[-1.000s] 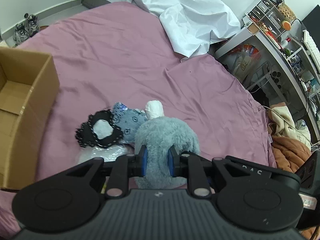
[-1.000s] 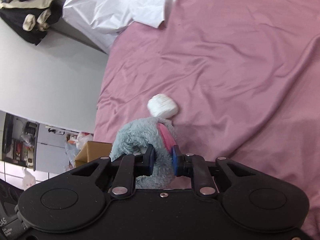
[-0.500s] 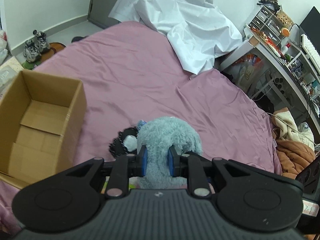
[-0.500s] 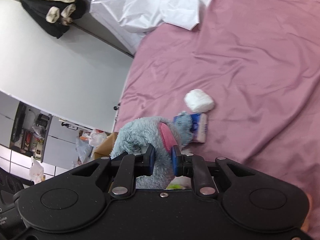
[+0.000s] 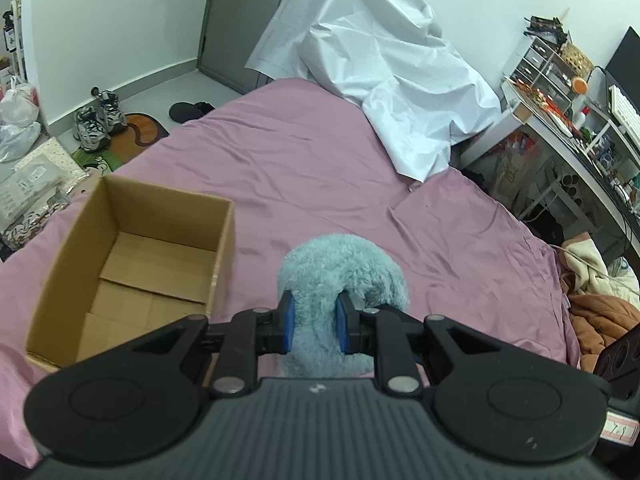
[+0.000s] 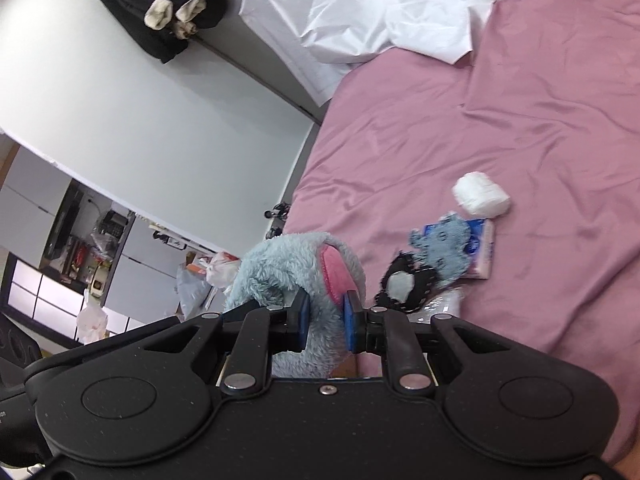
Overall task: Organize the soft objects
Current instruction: 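Lift the grey-blue plush with the left tool and carry it over the box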
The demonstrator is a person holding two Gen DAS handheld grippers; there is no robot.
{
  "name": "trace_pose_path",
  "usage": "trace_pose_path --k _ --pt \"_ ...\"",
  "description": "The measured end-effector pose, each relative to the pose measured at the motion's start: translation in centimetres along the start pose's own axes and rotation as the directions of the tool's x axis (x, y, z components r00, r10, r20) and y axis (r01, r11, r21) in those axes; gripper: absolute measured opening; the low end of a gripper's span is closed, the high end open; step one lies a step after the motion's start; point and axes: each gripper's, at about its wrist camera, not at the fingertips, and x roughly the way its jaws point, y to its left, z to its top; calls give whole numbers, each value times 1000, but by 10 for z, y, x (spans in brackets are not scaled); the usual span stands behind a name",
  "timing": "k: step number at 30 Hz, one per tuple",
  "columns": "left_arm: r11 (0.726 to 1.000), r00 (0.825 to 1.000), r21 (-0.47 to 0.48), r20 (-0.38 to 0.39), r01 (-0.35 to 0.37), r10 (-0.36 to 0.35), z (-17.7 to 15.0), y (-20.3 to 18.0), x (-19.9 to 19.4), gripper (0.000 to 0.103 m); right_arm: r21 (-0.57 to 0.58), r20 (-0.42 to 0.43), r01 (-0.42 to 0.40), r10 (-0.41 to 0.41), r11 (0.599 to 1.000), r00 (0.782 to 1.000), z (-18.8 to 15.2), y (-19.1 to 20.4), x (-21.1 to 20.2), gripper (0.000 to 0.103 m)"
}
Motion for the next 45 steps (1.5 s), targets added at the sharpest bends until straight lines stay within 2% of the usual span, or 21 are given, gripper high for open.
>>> trace_pose_path --k 16,22,34,40,45 --pt "999 998 -33 58 -30 32 13 53 -20 19 -72 10 -86 87 994 996 -19 41 32 18" --pt "998 998 -52 56 -37 40 19 78 -16 19 -71 -6 -80 80 994 997 -26 55 52 20" --pt "992 998 -113 6 -61 62 33 132 13 18 -91 -48 -76 72 993 996 -34 72 91 22" --pt "989 996 -119 -23 -87 85 40 144 36 18 -97 -43 -43 39 994 998 -35 75 95 23" --pt "985 994 -136 -44 -110 105 44 150 56 18 -59 -24 -2 1 998 1000 -29 64 94 25"
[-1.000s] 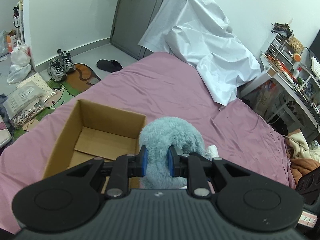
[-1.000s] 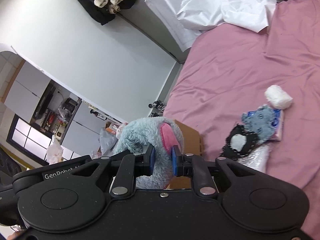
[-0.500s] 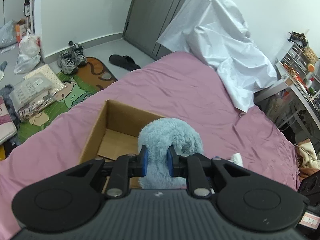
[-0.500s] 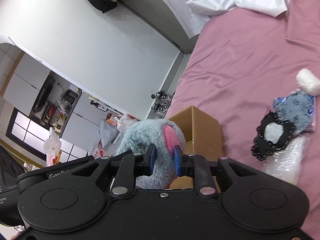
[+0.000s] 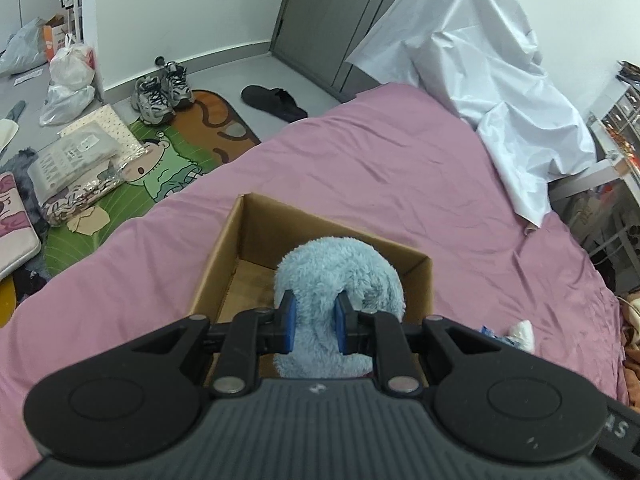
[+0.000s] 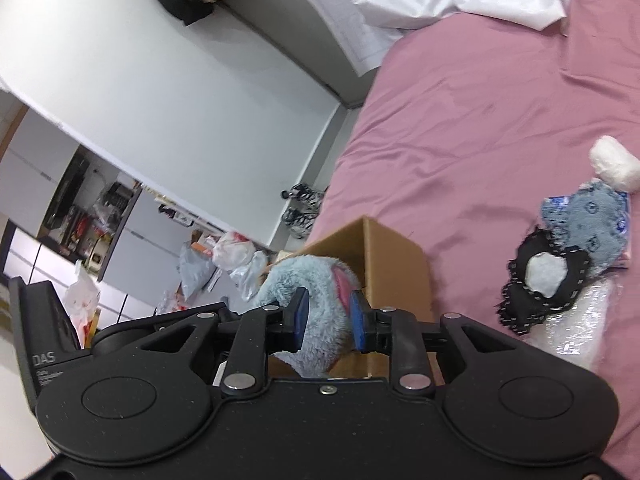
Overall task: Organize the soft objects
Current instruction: 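Lift the grey-blue plush with the left tool and carry it over the box, then lower the plush into the box and open the left tool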
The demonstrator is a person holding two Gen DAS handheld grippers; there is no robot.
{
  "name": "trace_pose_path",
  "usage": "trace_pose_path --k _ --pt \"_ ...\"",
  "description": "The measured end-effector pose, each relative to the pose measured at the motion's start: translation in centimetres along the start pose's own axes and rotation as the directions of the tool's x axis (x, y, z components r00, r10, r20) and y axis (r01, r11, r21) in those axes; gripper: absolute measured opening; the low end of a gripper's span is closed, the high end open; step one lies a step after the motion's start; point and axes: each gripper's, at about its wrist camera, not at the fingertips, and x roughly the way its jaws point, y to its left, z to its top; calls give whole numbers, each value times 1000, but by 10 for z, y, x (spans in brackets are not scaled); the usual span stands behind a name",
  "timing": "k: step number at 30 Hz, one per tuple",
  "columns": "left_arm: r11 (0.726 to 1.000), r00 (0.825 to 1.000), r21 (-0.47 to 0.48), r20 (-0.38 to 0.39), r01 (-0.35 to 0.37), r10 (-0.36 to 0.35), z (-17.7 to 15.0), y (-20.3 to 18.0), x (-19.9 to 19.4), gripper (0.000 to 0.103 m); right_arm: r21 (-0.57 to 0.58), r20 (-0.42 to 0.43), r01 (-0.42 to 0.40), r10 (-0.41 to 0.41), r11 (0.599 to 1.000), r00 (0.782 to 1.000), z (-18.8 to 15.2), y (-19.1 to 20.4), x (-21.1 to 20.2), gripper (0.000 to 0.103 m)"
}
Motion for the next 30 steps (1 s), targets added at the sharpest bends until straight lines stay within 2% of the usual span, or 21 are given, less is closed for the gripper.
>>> trace_pose_path --k 13,16,19,21,25,30 --pt "994 994 29 -25 -110 110 5 -3 27 22 27 3 11 -11 1000 1000 3 -9 -3 25" --pt "991 990 23 -32 -134 135 7 -3 27 28 39 4 17 -18 999 1000 4 -12 -4 25" --pt "990 990 28 -26 -137 138 8 -5 19 40 51 7 21 -21 998 1000 4 -14 -5 25" --pt "988 989 39 -12 -146 147 10 -8 11 55 52 8 20 -20 998 1000 5 -14 -6 25" --pt "986 988 57 27 -155 154 13 -14 -10 66 43 9 24 -24 999 1000 4 -11 -9 28" --pt "982 985 79 39 -173 170 15 -21 -32 86 18 7 46 -46 999 999 5 -7 -17 32"
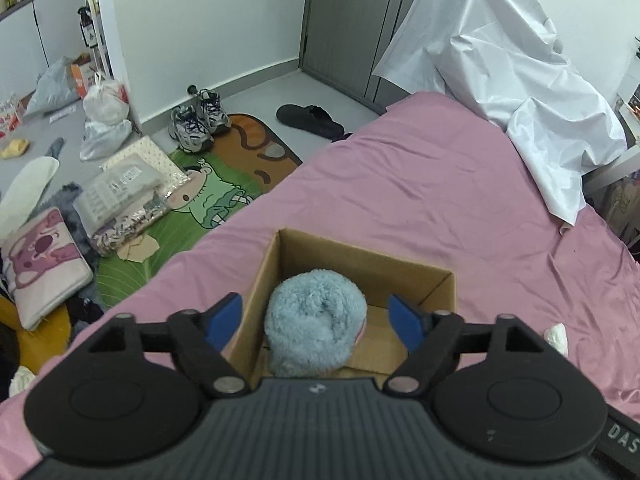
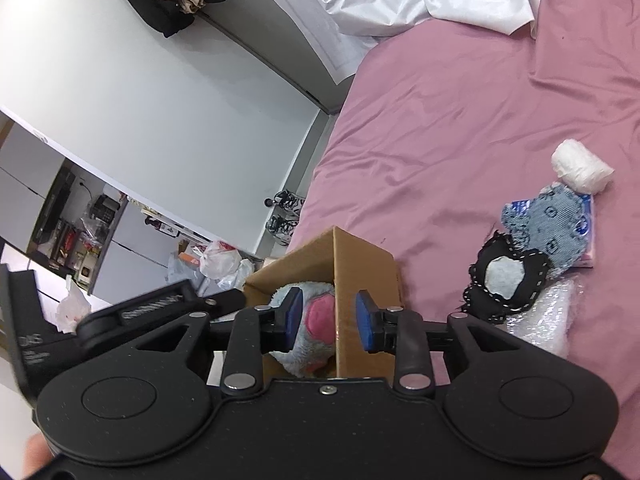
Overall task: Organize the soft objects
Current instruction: 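Lower the plush into the box and open the left tool, then move the left tool to the hamburger plush and close on it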
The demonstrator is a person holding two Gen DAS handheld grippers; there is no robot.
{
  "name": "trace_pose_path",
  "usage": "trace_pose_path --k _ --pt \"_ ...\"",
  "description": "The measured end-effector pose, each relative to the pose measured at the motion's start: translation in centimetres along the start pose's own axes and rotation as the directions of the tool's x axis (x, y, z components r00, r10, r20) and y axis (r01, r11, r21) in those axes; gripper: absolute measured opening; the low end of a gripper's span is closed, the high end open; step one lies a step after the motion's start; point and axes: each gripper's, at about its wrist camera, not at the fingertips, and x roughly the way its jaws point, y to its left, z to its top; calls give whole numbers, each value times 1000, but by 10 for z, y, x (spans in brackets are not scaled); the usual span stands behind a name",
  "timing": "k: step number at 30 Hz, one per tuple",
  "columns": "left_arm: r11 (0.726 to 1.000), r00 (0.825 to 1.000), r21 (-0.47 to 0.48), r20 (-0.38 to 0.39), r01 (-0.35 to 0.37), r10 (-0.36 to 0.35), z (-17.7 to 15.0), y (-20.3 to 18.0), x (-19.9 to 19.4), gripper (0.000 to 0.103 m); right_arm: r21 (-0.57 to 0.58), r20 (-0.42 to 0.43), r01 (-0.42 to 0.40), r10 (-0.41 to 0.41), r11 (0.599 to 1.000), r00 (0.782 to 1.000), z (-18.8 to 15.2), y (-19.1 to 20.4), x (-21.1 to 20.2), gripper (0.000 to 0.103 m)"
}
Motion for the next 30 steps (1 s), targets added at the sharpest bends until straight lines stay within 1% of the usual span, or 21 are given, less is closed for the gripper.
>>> trace_pose_path --k 2,4,6,7,11,12,13,15,20,25,30 --pt "1000 1000 0 -14 -6 6 -1 0 -8 88 -18 -2 12 -12 1000 1000 0 1 -5 35" --pt "1000 1000 -4 -12 4 -4 -3 2 -17 88 -41 2 17 -17 999 1000 0 3 -12 47" --pt "1000 1000 -4 -4 15 -15 -5 5 -26 90 -78 10 30 -29 996 1000 0 7 -21 55" --pt "1000 1000 -5 0 21 -21 -6 5 -30 91 -95 14 37 -36 995 999 0 9 -25 58" --pt "999 998 -15 38 44 -44 -14 6 -48 100 -163 7 53 -53 985 999 -2 16 -40 66" --pt "999 998 -15 53 47 -46 -17 6 -52 103 -180 7 55 -55 982 998 -3 18 -44 71" --pt "999 996 -13 72 51 -50 -18 6 -56 103 -199 10 58 -57 978 998 -4 20 -49 76" --pt "998 994 -6 94 62 -62 -23 5 -64 103 -234 20 67 -64 970 998 -5 24 -58 82" --pt "997 989 19 120 80 -82 -32 -1 -78 103 -282 40 77 -69 956 997 -4 28 -77 88" --pt "991 982 36 132 130 -133 -42 -7 -92 103 -311 59 88 -73 947 996 0 24 -96 93" --pt "984 970 44 165 172 -177 -57 -15 -101 103 -348 60 107 -92 931 994 -3 12 -112 95"
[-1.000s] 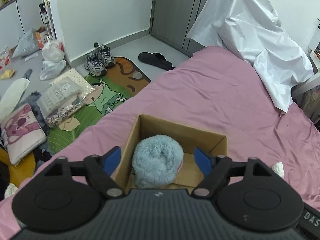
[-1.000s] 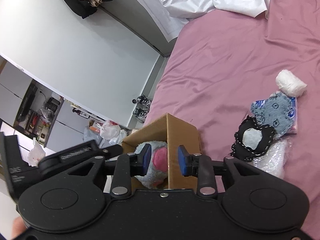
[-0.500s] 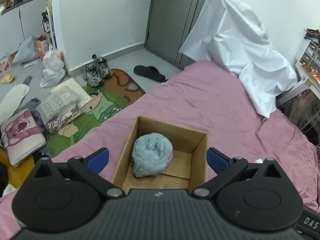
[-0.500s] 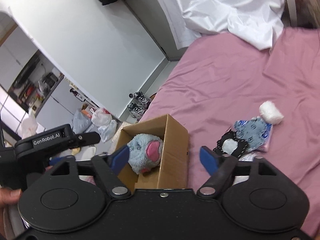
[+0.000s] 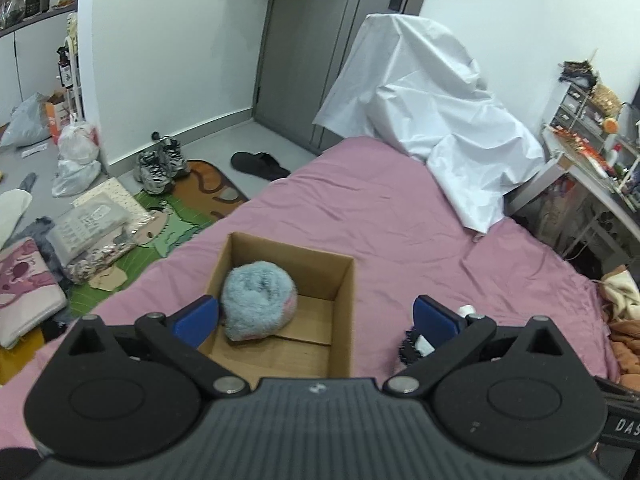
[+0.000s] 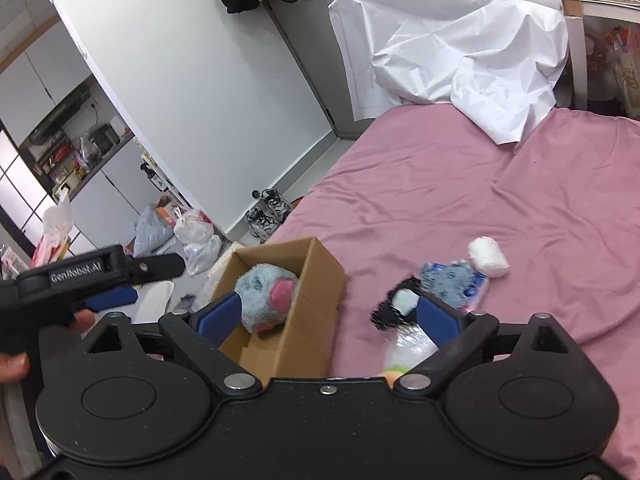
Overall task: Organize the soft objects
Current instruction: 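Move the left tool to the hamburger plush and close on it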
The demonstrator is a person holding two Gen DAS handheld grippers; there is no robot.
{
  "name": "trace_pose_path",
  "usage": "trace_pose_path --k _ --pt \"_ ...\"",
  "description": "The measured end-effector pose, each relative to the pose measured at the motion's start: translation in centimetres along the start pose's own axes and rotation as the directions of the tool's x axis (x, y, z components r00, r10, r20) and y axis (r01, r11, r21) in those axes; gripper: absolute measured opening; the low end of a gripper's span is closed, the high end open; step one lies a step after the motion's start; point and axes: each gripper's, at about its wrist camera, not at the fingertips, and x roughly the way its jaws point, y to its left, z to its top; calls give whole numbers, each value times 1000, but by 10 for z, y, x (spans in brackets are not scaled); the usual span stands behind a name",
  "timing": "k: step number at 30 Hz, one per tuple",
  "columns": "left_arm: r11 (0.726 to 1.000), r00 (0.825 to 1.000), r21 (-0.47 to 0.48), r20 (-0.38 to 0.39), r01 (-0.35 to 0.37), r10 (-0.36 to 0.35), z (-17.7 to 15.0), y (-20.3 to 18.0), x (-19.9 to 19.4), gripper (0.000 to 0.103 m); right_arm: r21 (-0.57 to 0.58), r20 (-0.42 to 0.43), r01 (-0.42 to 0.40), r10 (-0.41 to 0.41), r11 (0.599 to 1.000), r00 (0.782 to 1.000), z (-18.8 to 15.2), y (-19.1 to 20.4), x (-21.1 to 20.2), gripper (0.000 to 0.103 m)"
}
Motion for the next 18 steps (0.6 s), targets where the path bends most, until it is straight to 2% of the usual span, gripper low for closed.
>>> trace_pose_path --k 6,14,18 --pt "1000 999 6 28 22 -22 -14 -13 -9 103 8 -1 16 -16 1000 1000 -8 -13 -11 95" --pt "998 1000 63 -26 9 -8 -31 -28 -18 103 -23 -11 -1 1 1000 1000 -13 -18 -27 96" --pt "998 999 66 -51 14 -11 -41 -31 -21 103 -19 -10 -3 2 1000 1000 -18 -28 -37 103"
